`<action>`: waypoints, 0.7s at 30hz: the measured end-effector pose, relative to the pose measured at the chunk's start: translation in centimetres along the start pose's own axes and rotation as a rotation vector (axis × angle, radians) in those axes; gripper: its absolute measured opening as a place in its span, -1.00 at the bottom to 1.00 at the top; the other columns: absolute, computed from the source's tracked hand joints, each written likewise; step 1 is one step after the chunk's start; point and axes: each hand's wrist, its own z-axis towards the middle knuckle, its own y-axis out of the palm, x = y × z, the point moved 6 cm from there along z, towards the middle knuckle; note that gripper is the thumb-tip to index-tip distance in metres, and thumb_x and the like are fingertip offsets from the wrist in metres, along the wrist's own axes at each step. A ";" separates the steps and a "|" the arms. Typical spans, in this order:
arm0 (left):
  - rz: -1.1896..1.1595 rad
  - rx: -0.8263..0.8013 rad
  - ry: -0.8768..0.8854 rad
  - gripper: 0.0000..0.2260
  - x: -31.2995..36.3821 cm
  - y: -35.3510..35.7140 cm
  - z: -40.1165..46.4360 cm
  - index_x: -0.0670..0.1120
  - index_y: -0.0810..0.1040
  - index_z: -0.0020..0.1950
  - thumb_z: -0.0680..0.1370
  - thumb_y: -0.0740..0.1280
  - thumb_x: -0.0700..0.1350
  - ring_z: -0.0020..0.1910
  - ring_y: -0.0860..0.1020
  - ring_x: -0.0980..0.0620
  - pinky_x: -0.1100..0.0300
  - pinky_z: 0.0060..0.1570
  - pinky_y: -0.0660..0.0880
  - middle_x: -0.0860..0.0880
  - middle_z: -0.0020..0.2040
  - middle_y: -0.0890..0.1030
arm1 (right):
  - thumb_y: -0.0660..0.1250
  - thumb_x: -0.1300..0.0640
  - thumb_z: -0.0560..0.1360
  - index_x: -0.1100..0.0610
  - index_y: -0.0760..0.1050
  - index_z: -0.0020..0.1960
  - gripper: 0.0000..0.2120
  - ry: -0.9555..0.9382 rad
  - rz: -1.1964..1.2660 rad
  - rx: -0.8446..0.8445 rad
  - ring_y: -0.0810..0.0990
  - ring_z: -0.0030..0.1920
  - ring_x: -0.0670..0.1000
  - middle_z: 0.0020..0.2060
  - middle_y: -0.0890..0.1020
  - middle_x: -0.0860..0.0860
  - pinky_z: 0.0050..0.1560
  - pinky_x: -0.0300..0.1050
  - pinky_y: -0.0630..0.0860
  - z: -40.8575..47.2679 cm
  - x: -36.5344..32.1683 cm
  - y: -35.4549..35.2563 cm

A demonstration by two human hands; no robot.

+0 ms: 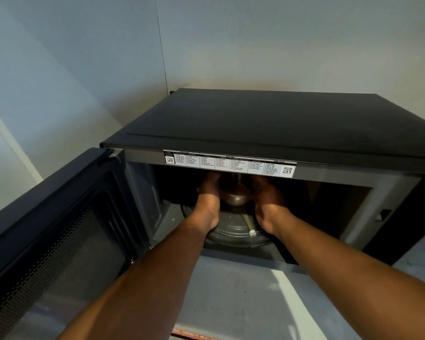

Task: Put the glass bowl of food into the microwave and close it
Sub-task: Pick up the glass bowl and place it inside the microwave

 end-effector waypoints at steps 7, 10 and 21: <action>0.093 -0.002 -0.036 -0.53 0.7 -0.1 -1.2 -0.21 0.57 0.37 0.66 0.14 0.07 0.32 0.56 -0.27 -0.13 0.42 0.41 -0.25 0.28 0.65 | 0.23 0.04 0.67 0.07 0.66 0.04 -0.76 -0.028 0.026 -0.012 0.70 -0.05 0.01 -0.08 0.76 0.00 0.05 -0.06 0.56 -0.5 -0.1 -0.3; 0.127 0.009 -0.014 -0.52 1.0 -0.7 -2.1 -0.20 0.59 0.36 0.63 0.16 0.10 0.32 0.55 -0.27 -0.19 0.43 0.38 -0.25 0.28 0.64 | 0.25 0.04 0.65 0.06 0.67 0.01 -0.76 -0.026 -0.001 0.009 0.69 0.01 0.05 -0.10 0.77 0.00 0.08 -0.03 0.57 -1.1 -0.1 -1.0; 0.555 0.157 0.175 -0.71 5.3 -3.0 -9.9 -0.14 0.57 0.11 0.53 0.29 0.04 0.12 0.59 -0.16 -0.03 0.05 0.49 -0.16 0.14 0.62 | 0.24 0.10 0.63 0.10 0.65 0.12 -0.78 -0.089 -0.172 0.025 0.69 0.14 0.16 0.01 0.75 0.13 0.19 0.08 0.58 -8.8 -2.1 -1.4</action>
